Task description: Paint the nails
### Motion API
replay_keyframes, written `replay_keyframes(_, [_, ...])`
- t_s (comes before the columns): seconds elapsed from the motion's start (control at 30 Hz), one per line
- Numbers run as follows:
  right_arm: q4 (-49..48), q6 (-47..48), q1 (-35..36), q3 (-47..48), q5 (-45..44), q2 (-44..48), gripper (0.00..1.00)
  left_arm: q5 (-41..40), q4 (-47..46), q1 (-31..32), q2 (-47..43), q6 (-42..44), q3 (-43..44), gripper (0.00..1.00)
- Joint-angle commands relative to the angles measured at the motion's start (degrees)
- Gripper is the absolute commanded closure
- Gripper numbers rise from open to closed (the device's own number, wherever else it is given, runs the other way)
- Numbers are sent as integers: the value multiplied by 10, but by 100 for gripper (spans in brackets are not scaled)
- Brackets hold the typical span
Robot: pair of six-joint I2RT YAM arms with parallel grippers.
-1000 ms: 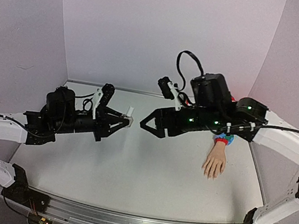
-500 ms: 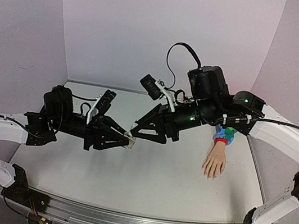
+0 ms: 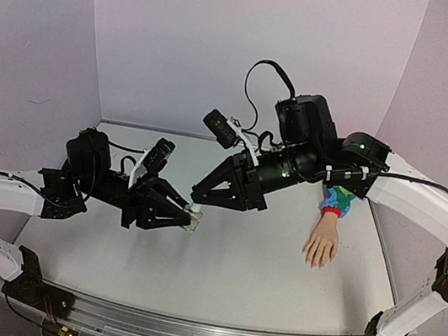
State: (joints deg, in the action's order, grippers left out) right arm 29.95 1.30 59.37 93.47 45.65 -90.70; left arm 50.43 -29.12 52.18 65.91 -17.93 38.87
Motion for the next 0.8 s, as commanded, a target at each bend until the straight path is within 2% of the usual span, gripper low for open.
replay_keyframes(0.0, [-18, 7, 1, 1, 23, -8, 79, -7, -40, -2, -3, -3, 22, 100])
replay_keyframes(0.07, [-21, 6, 1, -2, 22, -9, 82, -11, -40, -2, -4, -4, 21, 100])
replay_keyframes(0.2, [-36, 1, 1, -13, 13, -10, 97, -60, -37, -2, -16, 0, 20, 100])
replay_keyframes(0.3, [-65, -14, 1, -39, 0, -8, 100, -157, -13, -2, -34, 14, 22, 100])
replay_keyframes(0.4, [-107, -69, 2, -72, -58, -6, 100, -310, 18, -2, -50, 31, 29, 100])
replay_keyframes(0.53, [-174, -189, 18, -117, -249, -18, 100, -527, 68, -2, -41, 70, 64, 100])
replay_keyframes(0.57, [-175, -225, 32, -116, -361, -28, 100, -578, 66, -1, -31, 81, 72, 100])
replay_keyframes(0.6, [-174, -259, 47, -114, -431, -39, 100, -618, 56, -1, -19, 88, 77, 100])
replay_keyframes(0.67, [-156, -379, 64, -104, -580, -70, 100, -659, 22, -1, 6, 104, 82, 100])
replay_keyframes(0.77, [-72, -461, 90, -32, -693, -122, 100, -676, 6, -1, 56, 128, 109, 100])
